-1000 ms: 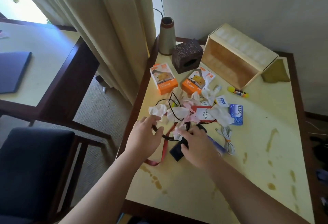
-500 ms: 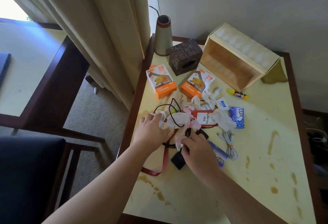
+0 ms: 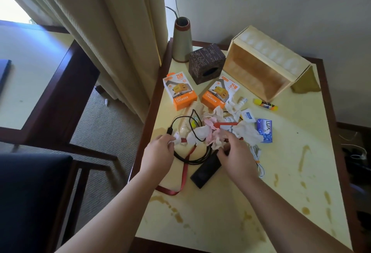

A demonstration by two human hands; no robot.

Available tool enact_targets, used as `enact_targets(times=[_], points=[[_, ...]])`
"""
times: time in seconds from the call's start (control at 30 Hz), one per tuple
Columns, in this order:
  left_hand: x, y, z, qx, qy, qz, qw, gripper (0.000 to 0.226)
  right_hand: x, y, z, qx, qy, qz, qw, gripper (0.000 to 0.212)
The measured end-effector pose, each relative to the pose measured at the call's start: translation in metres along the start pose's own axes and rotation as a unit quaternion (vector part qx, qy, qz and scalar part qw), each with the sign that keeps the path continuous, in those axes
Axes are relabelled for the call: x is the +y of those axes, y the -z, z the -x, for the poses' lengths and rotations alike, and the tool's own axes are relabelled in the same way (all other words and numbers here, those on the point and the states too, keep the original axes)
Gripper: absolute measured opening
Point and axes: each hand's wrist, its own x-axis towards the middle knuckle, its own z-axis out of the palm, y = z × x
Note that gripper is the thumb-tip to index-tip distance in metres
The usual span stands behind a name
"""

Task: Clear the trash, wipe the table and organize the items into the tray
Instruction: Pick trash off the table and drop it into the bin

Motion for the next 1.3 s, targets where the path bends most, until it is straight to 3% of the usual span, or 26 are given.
enact_targets(times=[0.17, 0.27, 0.37, 0.47, 0.57, 0.77, 0.97, 1.07, 1.3], points=[[0.005, 0.002, 0.022, 0.019, -0.025, -0.006, 0.999, 0.027, -0.002, -0.01, -0.019, -0.009, 0.003, 0.018, 1.0, 0.039], [0.011, -0.002, 0.031, 0.013, -0.04, 0.005, 0.999, 0.025, 0.0, -0.018, -0.022, -0.018, 0.01, 0.047, 0.999, 0.006], [0.02, -0.007, 0.032, -0.002, -0.042, 0.007, 0.999, 0.029, 0.004, -0.024, -0.021, -0.004, 0.021, 0.051, 0.998, 0.016], [0.028, -0.01, 0.024, -0.019, -0.04, -0.002, 0.999, 0.04, 0.006, -0.023, -0.016, 0.015, 0.027, 0.04, 0.999, 0.007], [0.035, -0.012, 0.014, -0.03, -0.044, -0.006, 0.999, 0.05, 0.009, -0.019, -0.007, 0.053, 0.004, 0.036, 0.998, 0.014], [0.04, -0.029, -0.006, -0.065, -0.058, -0.06, 0.994, 0.026, 0.009, -0.007, 0.03, 0.113, -0.014, -0.035, 0.993, 0.015], [0.039, -0.046, -0.007, -0.104, -0.049, -0.11, 0.987, 0.028, 0.017, -0.001, 0.063, 0.131, -0.017, -0.05, 0.99, 0.014], [0.037, -0.049, 0.001, -0.115, -0.036, -0.155, 0.98, 0.021, 0.021, 0.002, 0.075, 0.158, 0.022, -0.041, 0.986, 0.018], [0.026, -0.037, 0.046, -0.061, -0.019, -0.041, 0.997, 0.02, 0.019, 0.01, 0.09, 0.164, 0.059, -0.053, 0.983, 0.017]])
